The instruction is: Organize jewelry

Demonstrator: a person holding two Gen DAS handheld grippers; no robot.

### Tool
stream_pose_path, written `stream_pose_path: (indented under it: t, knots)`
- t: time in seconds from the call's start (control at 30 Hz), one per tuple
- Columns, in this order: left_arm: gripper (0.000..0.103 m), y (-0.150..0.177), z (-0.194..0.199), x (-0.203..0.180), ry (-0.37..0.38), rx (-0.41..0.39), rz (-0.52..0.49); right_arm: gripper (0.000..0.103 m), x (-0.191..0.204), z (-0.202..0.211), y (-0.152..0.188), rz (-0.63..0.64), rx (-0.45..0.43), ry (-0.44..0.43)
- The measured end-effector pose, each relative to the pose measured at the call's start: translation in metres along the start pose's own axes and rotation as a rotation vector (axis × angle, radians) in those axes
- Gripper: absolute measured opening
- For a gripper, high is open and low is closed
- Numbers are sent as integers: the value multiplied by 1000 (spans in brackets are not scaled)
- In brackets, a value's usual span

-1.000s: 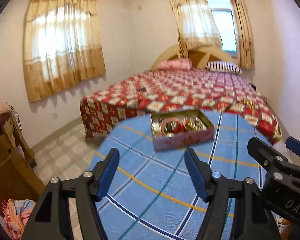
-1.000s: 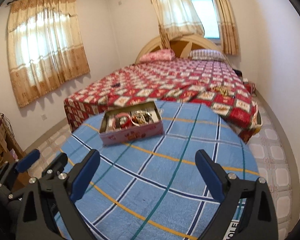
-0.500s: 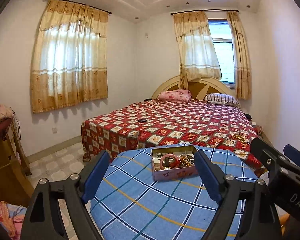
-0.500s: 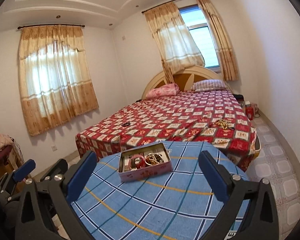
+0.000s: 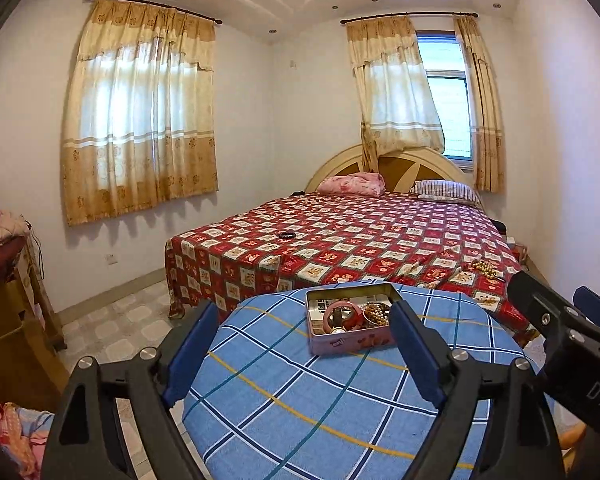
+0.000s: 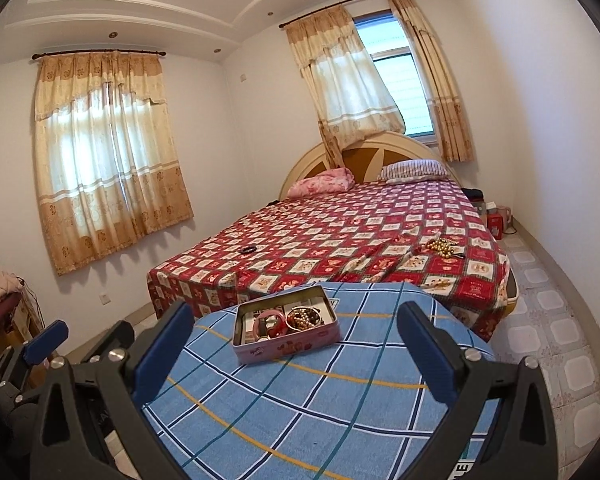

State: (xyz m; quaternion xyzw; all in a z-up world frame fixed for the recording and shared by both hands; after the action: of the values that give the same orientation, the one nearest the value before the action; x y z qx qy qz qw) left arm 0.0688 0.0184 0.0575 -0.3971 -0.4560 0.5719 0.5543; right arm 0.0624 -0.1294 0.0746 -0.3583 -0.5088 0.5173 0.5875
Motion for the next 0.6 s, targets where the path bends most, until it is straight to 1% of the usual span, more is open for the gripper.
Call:
stream_pose_path:
  t: [0.6]
  knots:
    - [87, 2, 0, 5, 1, 3, 5, 103, -3, 0, 1, -2, -2, -1]
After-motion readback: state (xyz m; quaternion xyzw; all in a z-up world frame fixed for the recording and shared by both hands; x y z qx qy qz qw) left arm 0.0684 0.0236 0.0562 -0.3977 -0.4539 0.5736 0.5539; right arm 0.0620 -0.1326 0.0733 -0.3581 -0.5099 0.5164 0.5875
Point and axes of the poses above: each gripper's, at about its wrist camera, not at the fingertips, and z roughly against the way its jaws point, x to its left, y to its underside, the point moved 9 cm from there along -z, roughly the way its jaws point, and after that the axes turned 3 degrees about -y, right-handed, at the moved point
